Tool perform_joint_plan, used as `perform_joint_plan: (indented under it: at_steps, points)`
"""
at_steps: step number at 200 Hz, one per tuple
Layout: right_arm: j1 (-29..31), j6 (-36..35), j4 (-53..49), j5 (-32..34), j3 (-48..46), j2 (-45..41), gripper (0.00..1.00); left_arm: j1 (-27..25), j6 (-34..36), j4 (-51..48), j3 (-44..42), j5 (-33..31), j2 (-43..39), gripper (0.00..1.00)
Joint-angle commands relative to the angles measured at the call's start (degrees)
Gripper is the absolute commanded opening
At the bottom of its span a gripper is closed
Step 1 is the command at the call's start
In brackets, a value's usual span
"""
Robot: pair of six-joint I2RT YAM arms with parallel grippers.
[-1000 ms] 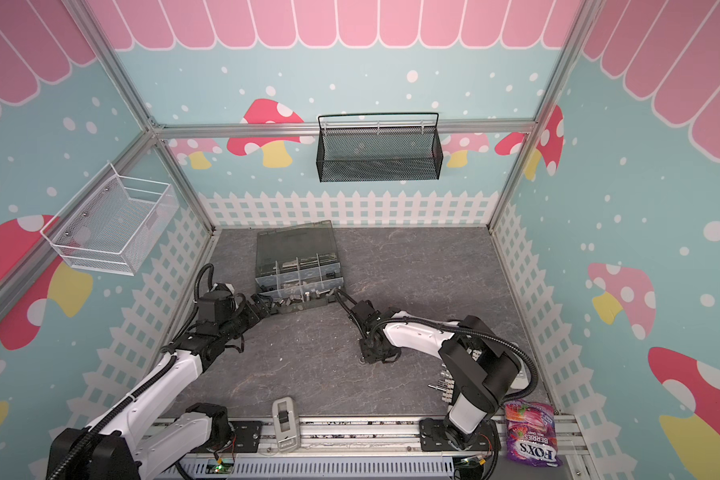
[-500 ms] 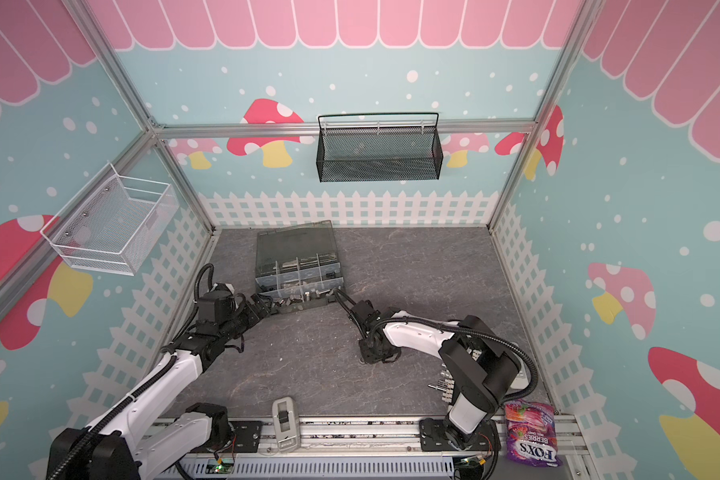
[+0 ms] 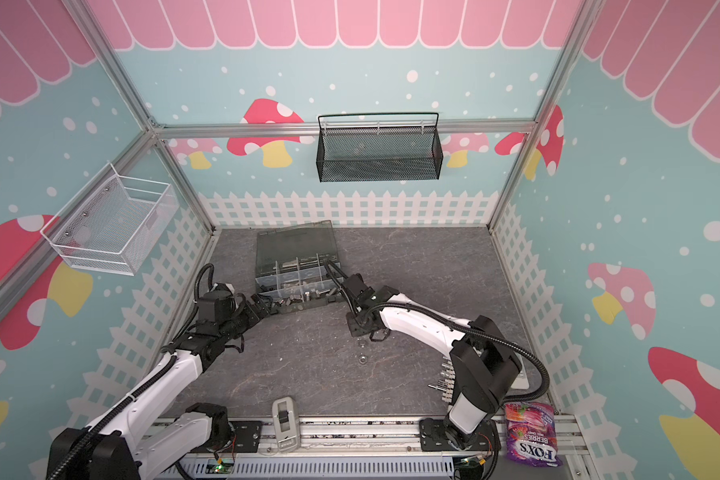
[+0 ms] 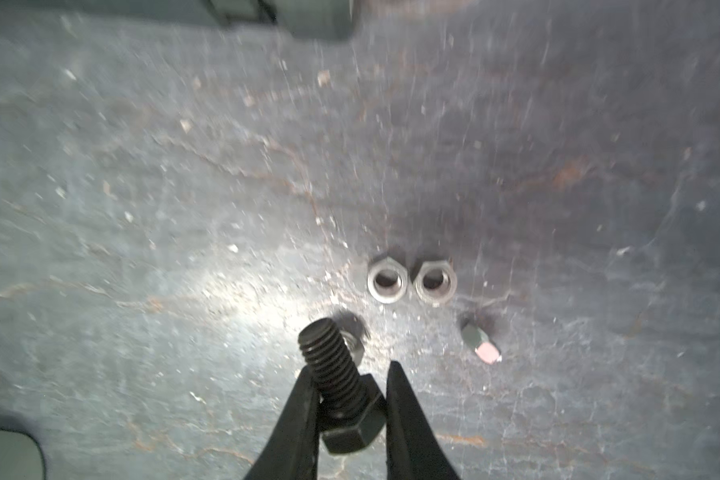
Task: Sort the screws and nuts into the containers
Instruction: 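Carry the black bolt with the right gripper over the organizer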
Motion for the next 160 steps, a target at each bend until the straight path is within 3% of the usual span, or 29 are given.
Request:
perform_joint_plan:
  at_steps: [1, 94, 160]
  points:
    - [-0.9, -2.83, 2.07, 1.9, 6.3, 4.42, 0.08, 0.26, 0.07, -0.35, 0.36, -0.66, -0.48, 1.0]
    - [-3.1, -10.22, 6.13, -0.99, 35.33, 27.17, 0.06, 0.24, 0.51, -1.61, 0.16, -1.5, -2.21, 1.0]
    - [-6.33, -11.44, 6.13, -4.27, 45.42, 36.8, 0.08, 0.32, 0.78, -1.7, -0.05, -1.53, -2.54, 1.0]
